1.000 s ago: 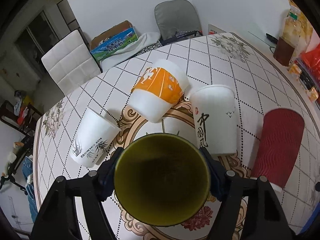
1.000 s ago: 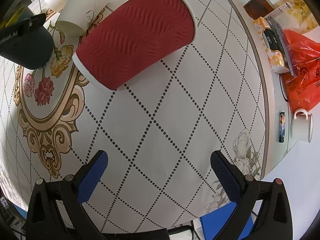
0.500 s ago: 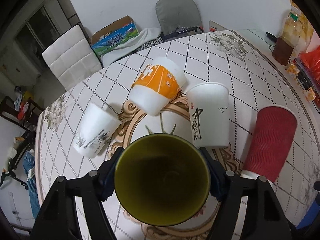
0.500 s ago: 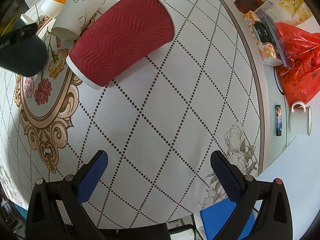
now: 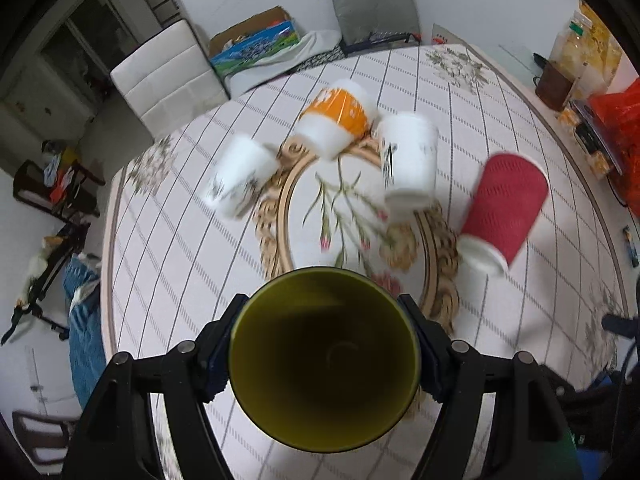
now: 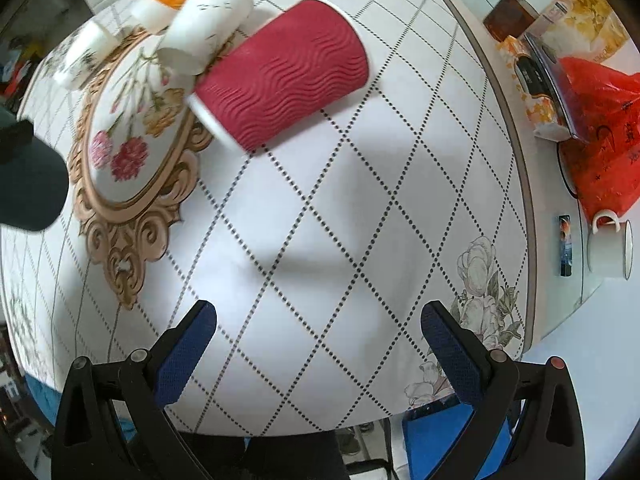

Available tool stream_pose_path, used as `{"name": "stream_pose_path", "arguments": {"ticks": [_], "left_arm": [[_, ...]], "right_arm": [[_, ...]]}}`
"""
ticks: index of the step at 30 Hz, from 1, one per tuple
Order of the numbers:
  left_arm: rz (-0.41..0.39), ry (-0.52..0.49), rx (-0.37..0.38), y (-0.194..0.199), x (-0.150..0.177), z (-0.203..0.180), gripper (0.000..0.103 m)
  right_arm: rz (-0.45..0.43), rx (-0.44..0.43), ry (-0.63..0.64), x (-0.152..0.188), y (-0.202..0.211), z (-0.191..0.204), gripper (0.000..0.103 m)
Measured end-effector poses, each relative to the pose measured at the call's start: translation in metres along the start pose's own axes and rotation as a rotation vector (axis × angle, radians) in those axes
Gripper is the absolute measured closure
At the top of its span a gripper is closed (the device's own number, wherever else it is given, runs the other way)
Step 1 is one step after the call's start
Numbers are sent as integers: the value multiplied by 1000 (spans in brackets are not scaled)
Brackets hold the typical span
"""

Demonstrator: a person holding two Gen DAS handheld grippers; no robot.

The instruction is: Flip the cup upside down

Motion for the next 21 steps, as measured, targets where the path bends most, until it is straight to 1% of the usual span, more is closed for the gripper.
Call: {"name": "stream_pose_path", "arguments": {"ticks": [1, 4, 6, 9, 11, 14, 16, 19, 21], "left_arm": [[11, 10, -3, 4, 7, 0, 32], [55, 45, -10, 14, 29, -2, 32], [87, 71, -12, 20, 44, -4, 32], [149, 113, 0, 25, 66, -7, 32], [218, 146, 25, 25, 83, -8, 33], [322, 198, 65, 16, 105, -10, 35], [384, 224, 78, 6, 116, -12, 35], [468, 258, 99, -15, 124, -12, 35], [496, 284, 103, -28, 124, -9, 35]], "right_arm": [[-2, -1, 10, 4, 5, 10, 0], [-5, -21, 52, 16, 11, 13, 0], [-4, -37, 87, 27, 14, 24, 0], [3, -58, 140, 47, 16, 33, 0], [16, -69, 170, 48, 9, 35, 0], [31, -76, 205, 59, 6, 38, 0], [41, -74, 217, 64, 2, 40, 0], [64, -76, 222, 70, -4, 41, 0], [78, -72, 217, 72, -7, 40, 0]]}}
Point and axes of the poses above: each gripper's, at about its wrist camera, not at the fingertips, and y roughly against the way its jaws point, z to its left, x to its underside, the point moved 1 cm from there along -y, roughly the way its jaws point, and after that the axes turned 3 degrees about -z, right-handed, at the moved point
